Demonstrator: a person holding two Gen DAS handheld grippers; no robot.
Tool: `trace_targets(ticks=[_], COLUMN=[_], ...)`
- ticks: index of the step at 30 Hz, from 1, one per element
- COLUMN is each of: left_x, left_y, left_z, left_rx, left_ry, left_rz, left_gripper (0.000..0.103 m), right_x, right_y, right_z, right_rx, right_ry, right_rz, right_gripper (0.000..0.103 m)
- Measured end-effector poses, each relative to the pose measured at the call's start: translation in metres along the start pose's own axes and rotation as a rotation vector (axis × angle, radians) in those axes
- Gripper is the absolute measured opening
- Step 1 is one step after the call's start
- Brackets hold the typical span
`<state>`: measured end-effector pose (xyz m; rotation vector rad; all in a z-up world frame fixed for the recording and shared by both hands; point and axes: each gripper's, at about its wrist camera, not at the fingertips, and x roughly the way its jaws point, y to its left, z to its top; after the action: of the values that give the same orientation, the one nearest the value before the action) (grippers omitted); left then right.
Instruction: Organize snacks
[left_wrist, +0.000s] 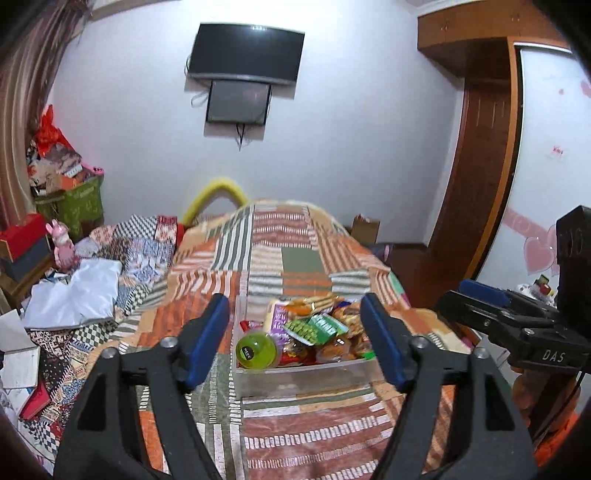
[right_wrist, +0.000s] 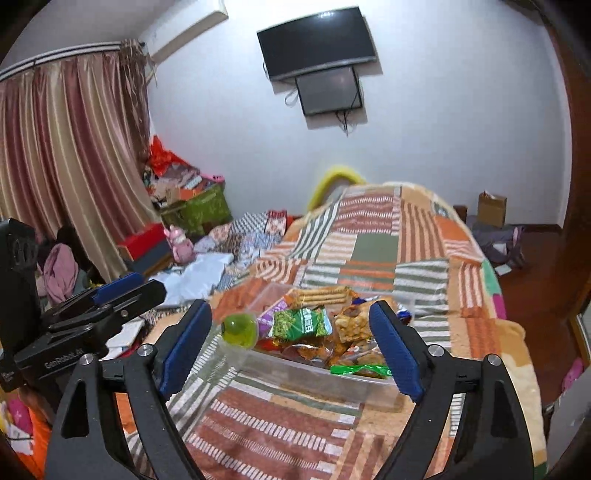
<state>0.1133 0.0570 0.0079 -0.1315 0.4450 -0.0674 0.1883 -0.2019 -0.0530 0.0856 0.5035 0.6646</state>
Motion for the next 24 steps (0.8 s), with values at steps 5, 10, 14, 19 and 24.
trace_targets(ticks=[5, 10, 14, 19, 24], left_x=[-0.029, -0.045, -0.052, -0.056, -0.055], left_y=[-0.007, -0.013, -0.015, -0.017, -0.018], left_z=[0.001, -0.001, -0.004, -0.008, -0.011], left_rx=[-0.001, 0.014, 0.020, 0.015, 0.018], left_ry=[-0.054, -0.084, -0.095, -0.091, -0.084], left_rz=[-0.003, 0.006, 0.011, 0.008, 0.010], left_gripper=[0.090, 0.096, 0.098, 0.098, 0.098], right_x=[-0.020, -0.034, -0.042, -0.043, -0.047], right_y=[0.002, 0.006, 0.010, 0.012, 0.014], right_z=[-0.001, -0.004, -0.006, -0.009, -0.013], right_rx=[-0.004, -0.020, -0.032, -0.037, -0.043], right_ry=[-0.029, -0.072, -0.082, -0.086, -0.091], right_rz=[-0.003, -0.031, -0.034, -0.028, -0.025], right_gripper=[0.088, 0.102, 0.103, 0.103, 0.103])
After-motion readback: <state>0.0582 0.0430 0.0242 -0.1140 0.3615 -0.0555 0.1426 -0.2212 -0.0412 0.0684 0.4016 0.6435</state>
